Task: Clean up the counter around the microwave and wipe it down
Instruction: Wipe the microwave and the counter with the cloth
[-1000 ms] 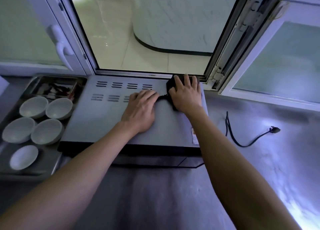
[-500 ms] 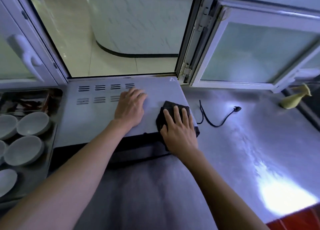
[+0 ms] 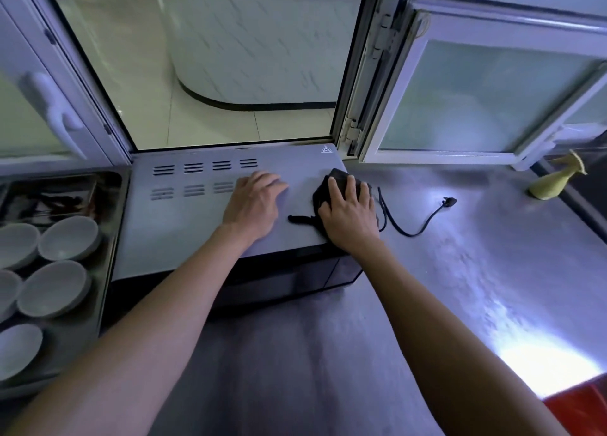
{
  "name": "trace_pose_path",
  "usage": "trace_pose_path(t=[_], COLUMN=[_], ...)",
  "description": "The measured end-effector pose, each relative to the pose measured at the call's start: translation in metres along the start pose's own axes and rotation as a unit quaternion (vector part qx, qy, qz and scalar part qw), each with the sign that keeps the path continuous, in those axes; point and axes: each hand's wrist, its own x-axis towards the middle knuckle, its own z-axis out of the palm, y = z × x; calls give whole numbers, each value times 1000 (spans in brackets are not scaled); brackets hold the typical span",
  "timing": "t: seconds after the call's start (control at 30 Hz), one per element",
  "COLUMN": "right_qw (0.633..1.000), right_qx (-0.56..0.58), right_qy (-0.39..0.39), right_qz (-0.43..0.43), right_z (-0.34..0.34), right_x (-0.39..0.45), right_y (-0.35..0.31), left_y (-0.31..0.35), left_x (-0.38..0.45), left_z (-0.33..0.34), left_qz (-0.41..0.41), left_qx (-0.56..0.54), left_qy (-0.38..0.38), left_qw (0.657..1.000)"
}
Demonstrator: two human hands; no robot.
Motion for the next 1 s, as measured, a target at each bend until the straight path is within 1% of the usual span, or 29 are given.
trace_pose_path(t=[0.13, 0.27, 0.33, 0.4, 0.47, 0.53, 0.57, 0.6, 0.67, 0.73, 0.8, 0.87, 0.93, 1.0], right_qw=[1000, 997, 995, 993, 989, 978, 965, 946, 894, 848, 806, 772, 753, 737], right_qx=[12, 29, 42, 60, 100, 181, 240, 309, 438, 520, 585, 625, 645, 662], right_qy=[-9, -12, -16, -22, -34, -50, -59, -68, -85, -88, -89, -112, -125, -126], right_qz=[-25, -68, -89, -103, -106, -94, -82, -70, -52, -46, -31, 5, 33, 40], right_z=[-4, -5, -5, -5, -5, -6, -6, -5, -2, 6, 22, 40, 52, 62], right_x=[39, 76, 94, 110, 125, 137, 140, 139, 129, 111, 94, 78, 57, 39], right_y=[4, 12, 16, 19, 23, 33, 41, 50, 66, 77, 84, 92, 102, 110], left_y=[0, 1, 3, 8, 16, 30, 38, 48, 68, 87, 104, 116, 124, 129], left_x=[2, 1, 3, 8, 14, 21, 26, 34, 53, 75, 94, 110, 121, 126], left_z=[1, 3, 2, 1, 0, 0, 2, 4, 9, 18, 31, 45, 61, 73], left_qz=[6, 5, 22, 44, 40, 8, -16, -44, -97, -133, -157, -174, -188, -212], left_qx=[2, 45, 89, 134, 160, 152, 131, 101, 36, -19, -53, -64, -64, -53], left_qy=[21, 39, 31, 4, -13, -6, 2, 11, 32, 46, 47, 29, 7, 1], left_qw=[1000, 998, 995, 990, 986, 988, 991, 994, 994, 990, 985, 982, 980, 976])
